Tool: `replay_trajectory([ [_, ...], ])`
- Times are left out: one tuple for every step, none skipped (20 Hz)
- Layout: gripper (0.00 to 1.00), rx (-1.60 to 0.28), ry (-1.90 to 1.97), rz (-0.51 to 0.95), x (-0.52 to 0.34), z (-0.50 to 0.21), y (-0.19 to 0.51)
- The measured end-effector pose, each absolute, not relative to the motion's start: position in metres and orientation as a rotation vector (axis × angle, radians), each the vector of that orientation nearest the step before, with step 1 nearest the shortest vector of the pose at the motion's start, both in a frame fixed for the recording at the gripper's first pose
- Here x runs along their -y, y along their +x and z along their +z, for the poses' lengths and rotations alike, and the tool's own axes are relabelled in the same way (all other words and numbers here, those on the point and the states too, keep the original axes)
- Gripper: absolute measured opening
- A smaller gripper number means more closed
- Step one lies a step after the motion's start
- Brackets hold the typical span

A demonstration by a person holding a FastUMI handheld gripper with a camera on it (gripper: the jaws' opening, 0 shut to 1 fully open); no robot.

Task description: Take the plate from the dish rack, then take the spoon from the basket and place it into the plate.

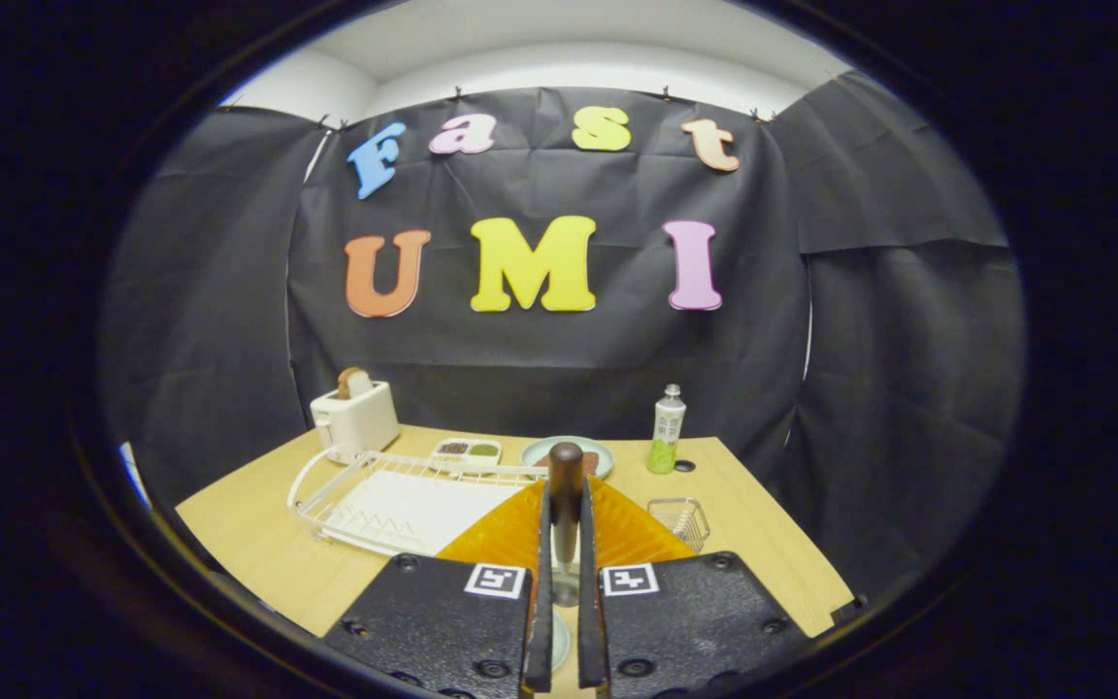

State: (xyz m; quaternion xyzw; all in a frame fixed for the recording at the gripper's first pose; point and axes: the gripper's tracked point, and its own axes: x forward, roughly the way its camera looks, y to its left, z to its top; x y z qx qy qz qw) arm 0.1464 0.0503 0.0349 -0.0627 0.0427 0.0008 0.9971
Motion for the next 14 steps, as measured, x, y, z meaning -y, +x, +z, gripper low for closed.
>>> replay_trajectory([
  [0.15,-0.085,-0.139,-0.002,-0.059,0.029,0.143],
  [0.15,-0.082,-0.145,0.001,-0.068,0.023,0.138],
  [0.15,-0.078,-0.148,0.009,-0.078,0.016,0.133],
  [0.15,-0.077,-0.144,0.019,-0.089,0.008,0.13],
  [0.16,-0.076,-0.139,0.03,-0.098,-0.001,0.127],
  [0.16,-0.073,-0.138,0.039,-0.108,-0.008,0.124],
  [0.16,-0.069,-0.138,0.043,-0.115,-0.016,0.122],
  [0.16,-0.064,-0.136,0.038,-0.12,-0.025,0.12],
  [0.16,-0.063,-0.132,0.034,-0.125,-0.035,0.119],
  [0.16,-0.061,-0.124,0.028,-0.129,-0.044,0.118],
  [0.16,-0.064,-0.113,0.02,-0.131,-0.055,0.118],
  [0.16,-0.072,-0.095,0.004,-0.13,-0.066,0.118],
  [0.16,-0.076,-0.072,-0.008,-0.13,-0.076,0.118],
  [0.16,-0.077,-0.052,-0.018,-0.129,-0.084,0.12],
])
